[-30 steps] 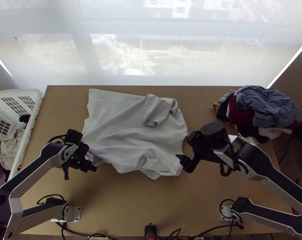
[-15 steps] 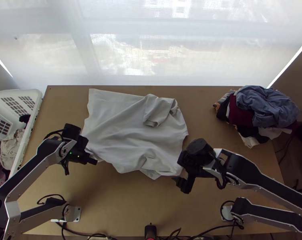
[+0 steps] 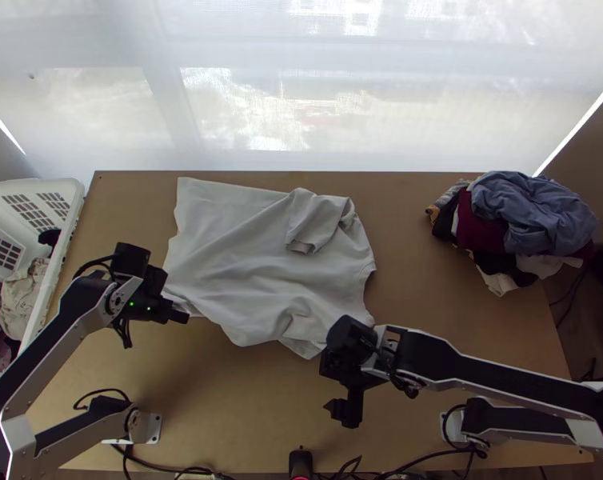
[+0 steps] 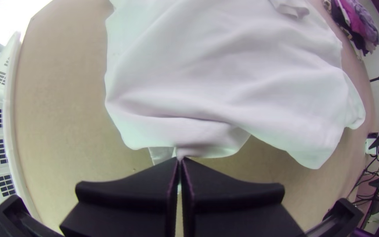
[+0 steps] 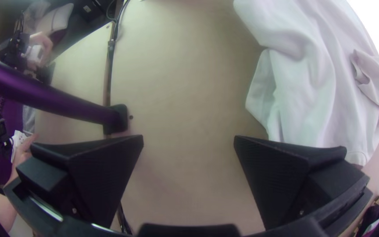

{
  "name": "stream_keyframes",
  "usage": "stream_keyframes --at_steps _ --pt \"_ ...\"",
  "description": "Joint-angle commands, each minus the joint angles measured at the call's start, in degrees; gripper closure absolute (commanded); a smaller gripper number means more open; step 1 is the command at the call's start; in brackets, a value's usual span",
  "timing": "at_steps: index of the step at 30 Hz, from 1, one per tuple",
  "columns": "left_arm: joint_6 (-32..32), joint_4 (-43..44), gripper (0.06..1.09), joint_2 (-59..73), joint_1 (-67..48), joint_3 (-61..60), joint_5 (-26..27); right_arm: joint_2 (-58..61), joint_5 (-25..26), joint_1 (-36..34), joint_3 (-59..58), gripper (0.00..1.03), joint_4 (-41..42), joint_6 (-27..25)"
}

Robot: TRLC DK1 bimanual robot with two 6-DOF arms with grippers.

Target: Fold the t-shirt

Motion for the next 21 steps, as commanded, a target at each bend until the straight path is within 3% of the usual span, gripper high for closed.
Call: stream_keyframes --at_steps 1,12,21 --pt "-0.51 -0.28 1.05 -1.48 0.89 -0.51 0.07 7.28 -0.93 0.86 -0.38 0.10 7.65 -1.53" --pt "0.46 0.34 1.05 -1.13 1.33 -0.33 0.07 17.04 1.09 -8.37 1.02 0.10 16.88 -4.60" --pt "0.55 1.31 1.05 -0.34 1.24 -0.24 0.16 20.90 3.64 -9.95 2.34 0.13 19.43 -5.66"
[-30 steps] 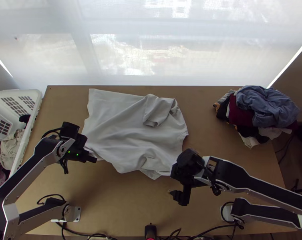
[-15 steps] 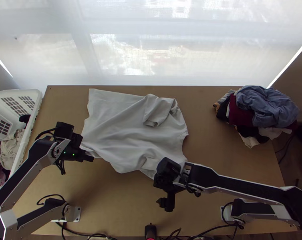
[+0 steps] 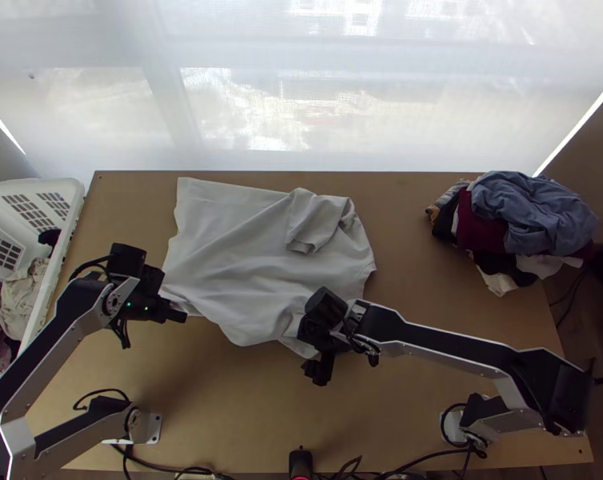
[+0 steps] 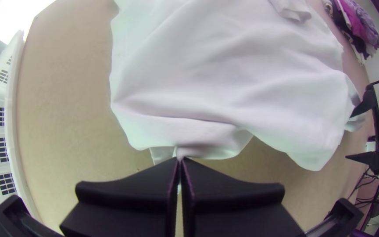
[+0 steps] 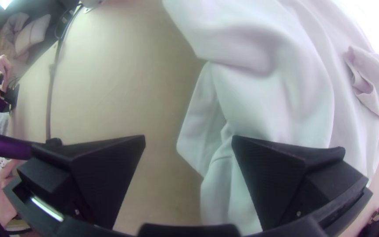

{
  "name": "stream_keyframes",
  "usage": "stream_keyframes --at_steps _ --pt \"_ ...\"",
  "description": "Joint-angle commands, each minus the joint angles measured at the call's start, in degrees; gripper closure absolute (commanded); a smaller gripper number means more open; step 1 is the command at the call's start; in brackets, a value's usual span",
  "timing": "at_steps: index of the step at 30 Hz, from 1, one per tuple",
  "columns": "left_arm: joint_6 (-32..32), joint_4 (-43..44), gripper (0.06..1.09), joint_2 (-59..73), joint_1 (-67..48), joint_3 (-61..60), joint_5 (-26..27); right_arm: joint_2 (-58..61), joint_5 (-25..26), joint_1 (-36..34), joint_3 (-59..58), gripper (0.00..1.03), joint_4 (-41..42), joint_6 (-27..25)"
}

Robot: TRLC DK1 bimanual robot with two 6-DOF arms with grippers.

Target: Fold the t-shirt

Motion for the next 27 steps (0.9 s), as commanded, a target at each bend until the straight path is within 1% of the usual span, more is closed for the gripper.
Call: stream_keyframes --at_steps 1,7,17,27 --pt "0.26 0.74 1.05 0.45 0.15 0.22 0.13 3.42 1.85 -1.56 0.92 0.13 2.03 -1.05" --pt "0.26 0.74 1.05 0.36 0.59 0.22 0.13 2.98 2.29 0.72 1.10 0.13 1.85 -0.43" --pt "0.18 0.04 1.05 -0.69 0.59 -0.14 0.13 -6.60 2.82 1.51 0.04 0.13 -2.28 -1.05" --pt "-0.44 0.04 1.05 -0.52 0.41 -0.22 0.22 -5.02 2.82 4.68 -2.24 0.13 -2.36 -1.57"
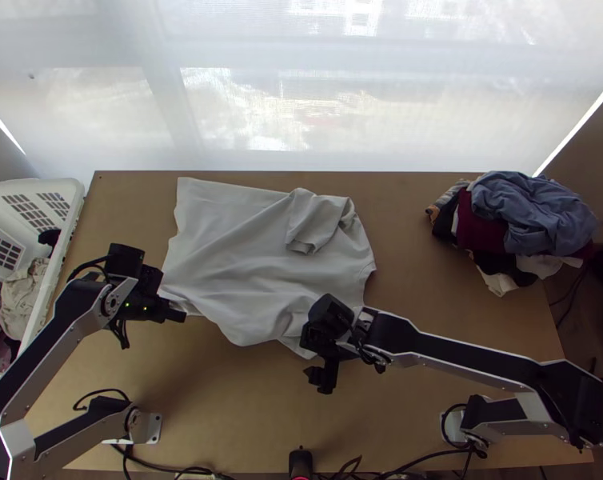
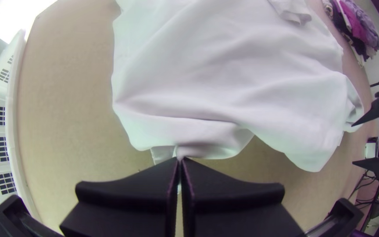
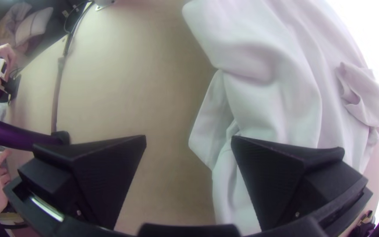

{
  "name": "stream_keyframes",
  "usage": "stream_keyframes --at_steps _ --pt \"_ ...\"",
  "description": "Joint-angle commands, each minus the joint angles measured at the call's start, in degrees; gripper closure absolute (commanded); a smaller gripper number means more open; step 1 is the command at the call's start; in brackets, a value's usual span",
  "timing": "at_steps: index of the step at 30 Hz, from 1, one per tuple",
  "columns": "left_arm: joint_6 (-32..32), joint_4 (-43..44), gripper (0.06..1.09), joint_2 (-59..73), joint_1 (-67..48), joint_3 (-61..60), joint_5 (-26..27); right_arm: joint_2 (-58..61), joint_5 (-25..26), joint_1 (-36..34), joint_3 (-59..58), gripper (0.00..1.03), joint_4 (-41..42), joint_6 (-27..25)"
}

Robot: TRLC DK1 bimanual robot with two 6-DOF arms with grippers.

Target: Fold the t-shirt

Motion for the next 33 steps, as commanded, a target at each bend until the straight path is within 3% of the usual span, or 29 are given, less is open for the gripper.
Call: stream_keyframes --at_steps 1,11,15,23,28,33 --pt "-0.57 -0.12 1.05 0.12 -0.07 -0.16 0.00 1.15 0.02 1.82 -1.37 0.13 -0.18 -0.63" --pt "-0.66 -0.12 1.05 0.03 0.02 -0.25 0.00 7.48 0.81 0.76 -0.31 0.16 4.48 -1.69" --pt "-0.40 -0.12 1.05 -0.06 0.11 -0.16 -0.08 9.85 1.78 0.32 0.39 0.29 4.92 -1.69" --pt "0.04 -0.21 1.05 -0.15 0.46 0.11 0.00 10.73 3.45 -0.12 1.44 0.66 5.53 -1.69" --pt "0.13 -0.29 1.05 -0.23 0.46 0.63 0.09 10.11 4.15 -0.56 0.92 0.96 5.27 -1.86" --pt "0.04 -1.08 1.05 -1.38 0.37 0.72 0.18 6.42 4.33 -3.02 0.21 1.00 2.55 -1.78"
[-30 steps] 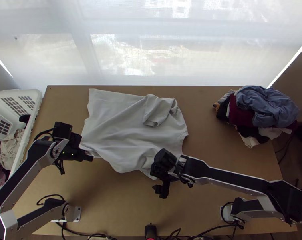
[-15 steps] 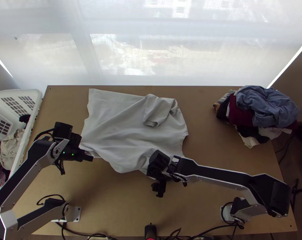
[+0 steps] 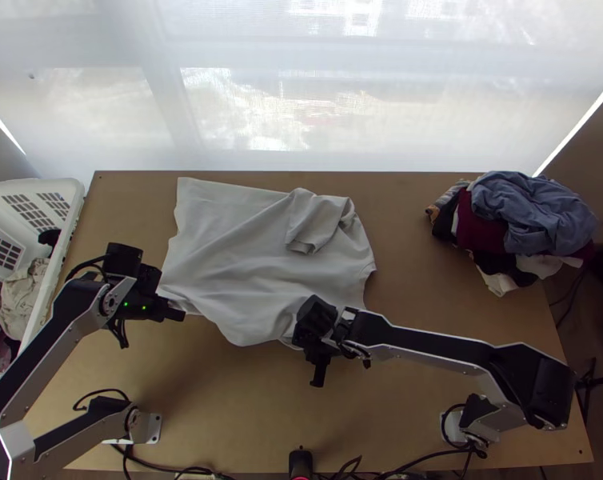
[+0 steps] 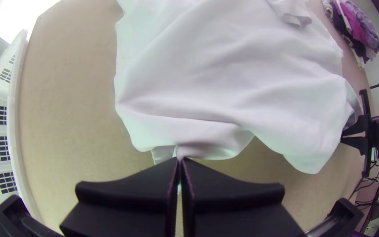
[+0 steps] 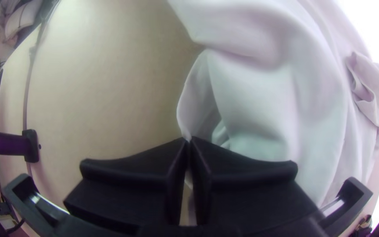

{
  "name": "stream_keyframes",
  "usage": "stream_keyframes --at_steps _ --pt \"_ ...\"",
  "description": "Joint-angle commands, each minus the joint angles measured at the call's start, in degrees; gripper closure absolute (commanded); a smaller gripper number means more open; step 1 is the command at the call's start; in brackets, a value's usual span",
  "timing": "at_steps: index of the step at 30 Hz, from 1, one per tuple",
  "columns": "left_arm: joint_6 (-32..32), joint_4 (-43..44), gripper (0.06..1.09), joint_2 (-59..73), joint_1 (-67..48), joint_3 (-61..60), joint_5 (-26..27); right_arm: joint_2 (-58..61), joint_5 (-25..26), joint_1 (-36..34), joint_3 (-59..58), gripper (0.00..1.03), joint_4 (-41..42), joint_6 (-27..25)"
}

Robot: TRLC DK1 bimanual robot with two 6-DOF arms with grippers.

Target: Fold the t-shirt

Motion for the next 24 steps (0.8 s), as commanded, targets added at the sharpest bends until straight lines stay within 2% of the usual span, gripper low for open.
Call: stream_keyframes --at_steps 1,11,24 --pt "0.09 -1.02 1.05 -1.36 0.09 0.35 0.18 -4.05 0.70 -2.94 -0.57 1.00 -3.51 0.06" --pt "-0.18 -7.00 1.05 -8.39 1.49 2.81 0.09 -22.51 0.88 -12.25 -1.19 1.00 -12.92 -0.38" --pt "1.05 -15.26 1.05 -18.67 1.67 7.21 0.09 -41.84 3.25 -16.21 0.13 1.00 -24.08 -0.56"
